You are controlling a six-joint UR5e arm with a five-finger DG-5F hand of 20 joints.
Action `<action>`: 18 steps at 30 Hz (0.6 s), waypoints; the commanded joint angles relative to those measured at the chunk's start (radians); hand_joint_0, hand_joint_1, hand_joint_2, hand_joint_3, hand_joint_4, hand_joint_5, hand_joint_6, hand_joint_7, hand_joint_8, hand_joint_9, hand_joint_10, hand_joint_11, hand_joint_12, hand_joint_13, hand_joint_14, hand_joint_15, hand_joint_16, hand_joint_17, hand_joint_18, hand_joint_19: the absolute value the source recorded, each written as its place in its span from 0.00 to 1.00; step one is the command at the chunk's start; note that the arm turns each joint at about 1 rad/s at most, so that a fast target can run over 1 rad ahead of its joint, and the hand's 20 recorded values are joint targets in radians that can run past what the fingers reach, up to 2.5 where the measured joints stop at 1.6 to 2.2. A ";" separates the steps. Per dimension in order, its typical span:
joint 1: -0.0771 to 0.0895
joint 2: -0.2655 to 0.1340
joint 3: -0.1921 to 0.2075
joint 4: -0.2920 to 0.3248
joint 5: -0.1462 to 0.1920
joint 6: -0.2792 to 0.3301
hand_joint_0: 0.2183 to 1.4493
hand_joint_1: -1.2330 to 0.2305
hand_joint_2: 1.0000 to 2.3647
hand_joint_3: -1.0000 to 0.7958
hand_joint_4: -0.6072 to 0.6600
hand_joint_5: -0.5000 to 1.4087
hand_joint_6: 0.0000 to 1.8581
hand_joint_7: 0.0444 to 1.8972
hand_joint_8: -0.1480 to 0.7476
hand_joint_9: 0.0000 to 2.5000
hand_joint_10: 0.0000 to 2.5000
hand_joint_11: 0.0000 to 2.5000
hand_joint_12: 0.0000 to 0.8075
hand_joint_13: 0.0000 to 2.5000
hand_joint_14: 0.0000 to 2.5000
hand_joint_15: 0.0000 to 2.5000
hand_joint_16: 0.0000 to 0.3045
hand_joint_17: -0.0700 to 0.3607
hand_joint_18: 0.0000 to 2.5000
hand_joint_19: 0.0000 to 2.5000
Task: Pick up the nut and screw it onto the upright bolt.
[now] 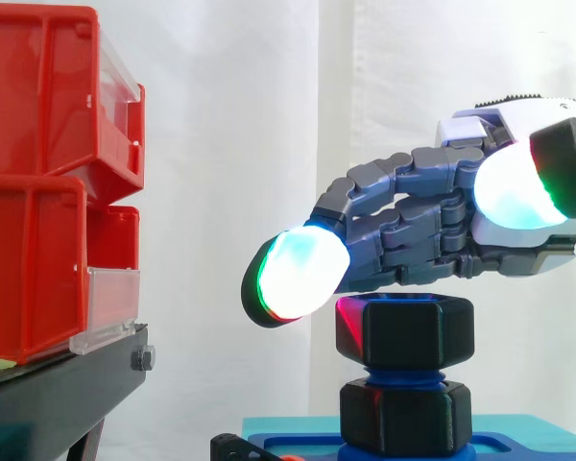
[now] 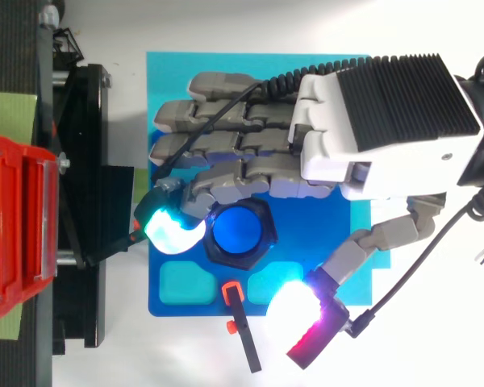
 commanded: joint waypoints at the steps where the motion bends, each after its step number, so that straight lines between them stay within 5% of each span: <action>1: 0.001 0.000 0.000 0.000 0.000 0.000 0.15 0.46 0.00 0.28 0.63 0.16 0.27 0.33 0.47 0.10 0.00 0.00 0.49 0.04 0.00 0.00 0.19 0.47 0.00 0.00; 18: -0.001 -0.025 0.000 0.000 -0.003 0.006 0.15 0.47 0.00 0.28 0.64 0.17 0.27 0.34 0.47 0.13 0.00 0.00 0.49 0.07 0.00 0.00 0.18 0.46 0.00 0.00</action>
